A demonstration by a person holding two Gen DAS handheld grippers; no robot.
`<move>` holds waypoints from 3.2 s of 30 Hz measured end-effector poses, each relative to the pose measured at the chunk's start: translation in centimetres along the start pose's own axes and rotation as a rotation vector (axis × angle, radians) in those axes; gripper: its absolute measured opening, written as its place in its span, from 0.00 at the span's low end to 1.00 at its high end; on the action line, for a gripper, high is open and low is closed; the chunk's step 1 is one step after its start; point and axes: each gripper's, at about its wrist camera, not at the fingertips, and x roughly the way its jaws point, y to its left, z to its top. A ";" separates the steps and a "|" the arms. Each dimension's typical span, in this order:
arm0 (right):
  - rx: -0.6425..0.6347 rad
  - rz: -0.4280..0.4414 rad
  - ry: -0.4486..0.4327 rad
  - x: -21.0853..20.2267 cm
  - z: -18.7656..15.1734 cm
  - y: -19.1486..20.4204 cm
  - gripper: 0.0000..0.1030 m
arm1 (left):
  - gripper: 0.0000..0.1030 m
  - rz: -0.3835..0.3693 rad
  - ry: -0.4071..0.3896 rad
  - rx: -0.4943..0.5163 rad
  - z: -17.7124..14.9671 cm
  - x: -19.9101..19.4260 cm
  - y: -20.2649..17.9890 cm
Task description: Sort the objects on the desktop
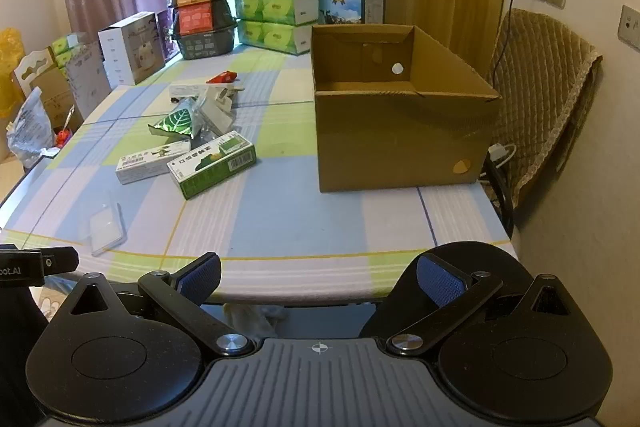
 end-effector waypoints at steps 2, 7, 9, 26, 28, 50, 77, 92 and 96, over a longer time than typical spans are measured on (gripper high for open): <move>0.004 -0.002 -0.001 0.0 0.0 -0.1 0.98 | 0.99 -0.002 0.001 -0.002 0.0 0.0 0.0; 0.004 0.001 0.003 0.0 -0.1 0.0 0.98 | 0.99 -0.001 0.001 -0.005 -0.1 0.0 0.0; 0.004 0.003 0.005 0.0 -0.2 0.0 0.98 | 0.99 -0.002 0.003 -0.008 -0.2 0.0 0.0; 0.000 0.004 0.013 0.1 -0.4 0.1 0.98 | 0.99 -0.005 0.006 -0.019 -0.2 -0.2 0.2; 0.000 0.005 0.013 0.1 -0.4 0.1 0.98 | 0.99 -0.004 0.007 -0.019 -0.2 -0.2 0.1; 0.001 0.013 0.017 0.3 -0.6 0.1 0.98 | 0.99 -0.005 0.007 -0.022 -0.3 -0.1 0.0; -0.017 0.060 0.050 3.0 0.8 1.3 0.98 | 0.99 0.027 0.023 -0.027 0.8 1.6 0.4; -0.058 0.144 0.060 7.1 2.3 3.5 0.98 | 0.99 0.080 0.044 -0.056 2.5 5.4 1.8; -0.056 0.159 0.056 8.3 2.8 3.8 0.98 | 0.99 0.089 0.057 -0.061 3.0 7.1 2.2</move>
